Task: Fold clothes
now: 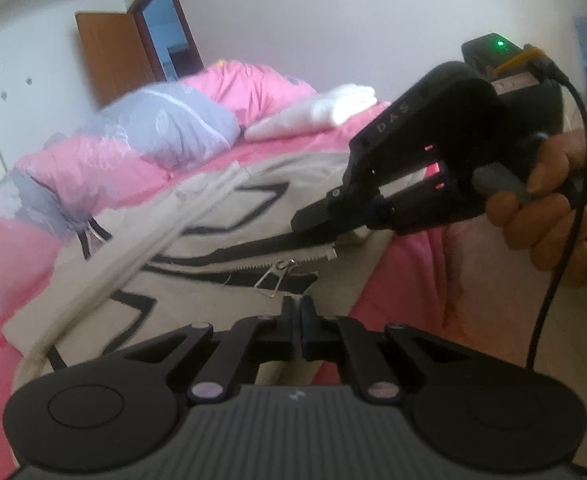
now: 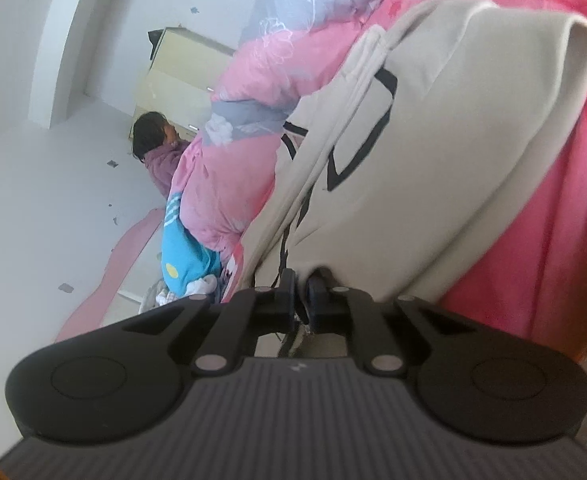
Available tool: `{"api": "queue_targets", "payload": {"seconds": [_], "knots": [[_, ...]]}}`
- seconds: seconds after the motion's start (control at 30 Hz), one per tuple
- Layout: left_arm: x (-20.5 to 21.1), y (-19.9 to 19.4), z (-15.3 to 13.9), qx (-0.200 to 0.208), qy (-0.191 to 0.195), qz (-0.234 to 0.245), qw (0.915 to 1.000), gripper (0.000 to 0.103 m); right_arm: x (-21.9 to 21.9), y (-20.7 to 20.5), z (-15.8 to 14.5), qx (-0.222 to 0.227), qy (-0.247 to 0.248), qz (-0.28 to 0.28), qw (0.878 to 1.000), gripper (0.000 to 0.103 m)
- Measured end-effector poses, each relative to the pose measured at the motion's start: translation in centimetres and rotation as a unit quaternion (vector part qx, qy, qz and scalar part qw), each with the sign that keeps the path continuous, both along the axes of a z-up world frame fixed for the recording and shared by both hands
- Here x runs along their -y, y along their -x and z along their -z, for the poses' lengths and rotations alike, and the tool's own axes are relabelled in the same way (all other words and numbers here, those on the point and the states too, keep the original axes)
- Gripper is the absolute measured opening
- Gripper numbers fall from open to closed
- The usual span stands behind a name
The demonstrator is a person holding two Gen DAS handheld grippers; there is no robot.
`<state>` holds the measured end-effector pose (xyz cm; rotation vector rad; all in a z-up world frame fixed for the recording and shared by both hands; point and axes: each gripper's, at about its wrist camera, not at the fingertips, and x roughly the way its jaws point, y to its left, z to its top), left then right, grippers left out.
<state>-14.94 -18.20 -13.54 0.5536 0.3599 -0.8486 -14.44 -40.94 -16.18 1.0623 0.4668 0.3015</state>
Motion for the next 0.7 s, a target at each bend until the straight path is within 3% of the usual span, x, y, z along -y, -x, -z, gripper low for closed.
{"api": "queue_targets", "payload": {"seconds": [0.2, 0.37, 0.6, 0.7], "knots": [[-0.2, -0.6, 0.5, -0.024, 0.009, 0.001, 0.9997, 0.002, -0.1, -0.3, 1.5, -0.024, -0.02, 0.003, 1.0, 0.005], [-0.6, -0.8, 0.5, -0.035, 0.022, 0.001, 0.9991, 0.004, 0.1, -0.1, 0.9, -0.004, -0.041, -0.006, 0.999, 0.005], [-1.8, 0.0, 0.0, -0.033, 0.043, 0.01, 0.9985, 0.025, -0.2, -0.6, 1.9, 0.008, -0.145, -0.043, 0.989, 0.005], [-1.9, 0.5, -0.1, -0.018, 0.04, 0.005, 0.999, 0.042, -1.0, -1.0, 2.5, -0.022, -0.117, -0.049, 0.992, 0.005]]}}
